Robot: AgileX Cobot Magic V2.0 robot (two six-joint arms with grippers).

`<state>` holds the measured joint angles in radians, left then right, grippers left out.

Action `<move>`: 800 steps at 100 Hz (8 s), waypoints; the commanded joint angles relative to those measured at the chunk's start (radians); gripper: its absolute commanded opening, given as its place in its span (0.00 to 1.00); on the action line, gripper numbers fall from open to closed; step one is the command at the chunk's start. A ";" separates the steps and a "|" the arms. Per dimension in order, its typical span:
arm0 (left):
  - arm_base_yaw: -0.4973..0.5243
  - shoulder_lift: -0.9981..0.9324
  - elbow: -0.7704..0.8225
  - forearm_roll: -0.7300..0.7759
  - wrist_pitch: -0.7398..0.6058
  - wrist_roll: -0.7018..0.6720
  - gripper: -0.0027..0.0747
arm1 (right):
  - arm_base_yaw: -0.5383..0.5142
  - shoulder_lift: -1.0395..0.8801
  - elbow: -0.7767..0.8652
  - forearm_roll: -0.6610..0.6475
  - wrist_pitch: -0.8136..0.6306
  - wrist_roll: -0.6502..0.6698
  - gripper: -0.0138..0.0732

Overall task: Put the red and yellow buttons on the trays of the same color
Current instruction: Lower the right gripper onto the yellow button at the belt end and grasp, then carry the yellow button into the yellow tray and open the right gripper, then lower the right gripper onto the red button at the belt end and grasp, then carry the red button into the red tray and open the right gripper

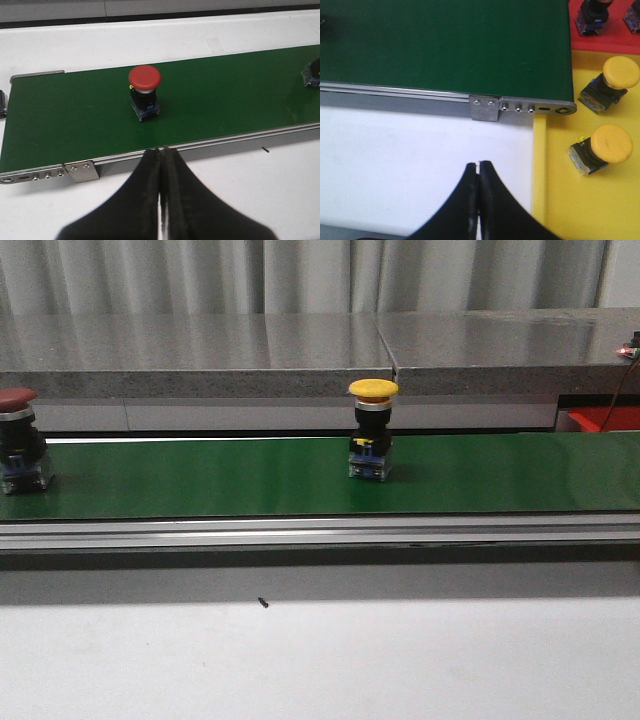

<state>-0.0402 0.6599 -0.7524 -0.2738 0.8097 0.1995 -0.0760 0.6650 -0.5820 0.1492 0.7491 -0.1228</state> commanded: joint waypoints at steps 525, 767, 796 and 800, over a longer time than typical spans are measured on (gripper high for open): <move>-0.007 -0.002 -0.024 -0.024 -0.056 0.000 0.01 | 0.157 0.666 -0.591 0.157 -0.002 -0.193 0.83; -0.007 -0.002 -0.024 -0.024 -0.056 0.000 0.01 | -0.204 1.462 -1.458 0.090 0.113 0.000 0.22; -0.007 -0.002 -0.024 -0.024 -0.056 0.000 0.01 | -0.205 1.545 -1.472 0.065 0.099 0.000 0.22; -0.007 -0.002 -0.024 -0.024 -0.056 0.000 0.01 | -0.205 1.551 -1.472 0.065 0.100 0.000 0.22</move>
<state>-0.0402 0.6599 -0.7524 -0.2781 0.8097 0.1995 -0.2724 2.2732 -2.0190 0.2150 0.8948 -0.1145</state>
